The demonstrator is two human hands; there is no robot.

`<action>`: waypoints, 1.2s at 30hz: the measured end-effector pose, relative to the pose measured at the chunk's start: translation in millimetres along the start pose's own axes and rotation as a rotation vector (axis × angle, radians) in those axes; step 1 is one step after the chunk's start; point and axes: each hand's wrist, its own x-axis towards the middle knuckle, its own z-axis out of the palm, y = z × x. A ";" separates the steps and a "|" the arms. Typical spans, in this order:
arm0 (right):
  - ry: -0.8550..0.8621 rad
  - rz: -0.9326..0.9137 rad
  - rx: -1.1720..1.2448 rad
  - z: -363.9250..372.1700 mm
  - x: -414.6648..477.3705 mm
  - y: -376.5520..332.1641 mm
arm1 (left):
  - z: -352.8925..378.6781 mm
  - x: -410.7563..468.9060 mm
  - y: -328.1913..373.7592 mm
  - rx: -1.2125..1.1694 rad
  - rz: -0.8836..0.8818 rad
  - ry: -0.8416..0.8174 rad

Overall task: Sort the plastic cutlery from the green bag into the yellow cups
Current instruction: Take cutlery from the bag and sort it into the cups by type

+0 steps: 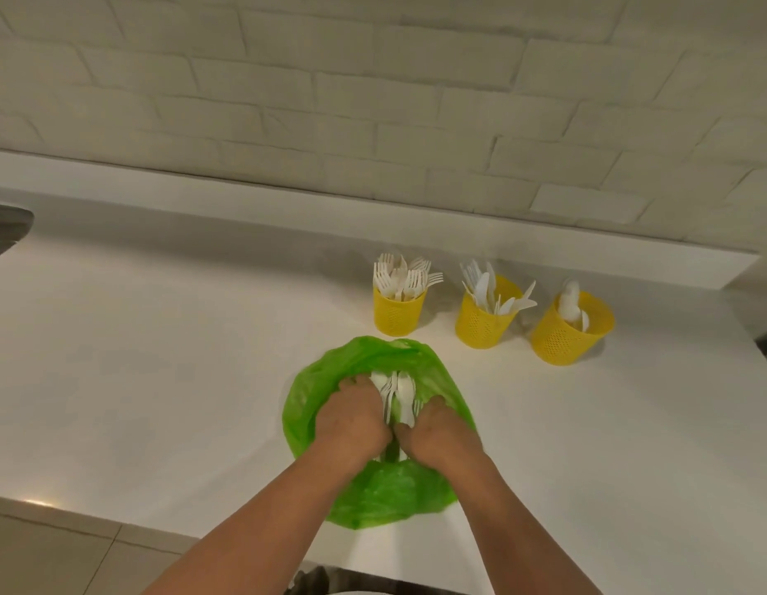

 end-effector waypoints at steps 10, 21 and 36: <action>0.025 0.048 0.032 2.5 -1.2 -1.2 | 0.0 3.5 7.8 -0.010 0.034 0.025; 0.013 -0.019 -0.025 -5.7 3.0 -4.0 | -8.3 12.3 -0.4 -0.082 0.099 0.047; 0.019 0.062 -0.020 -11.5 7.6 0.7 | -3.9 -1.1 12.0 0.068 0.125 0.040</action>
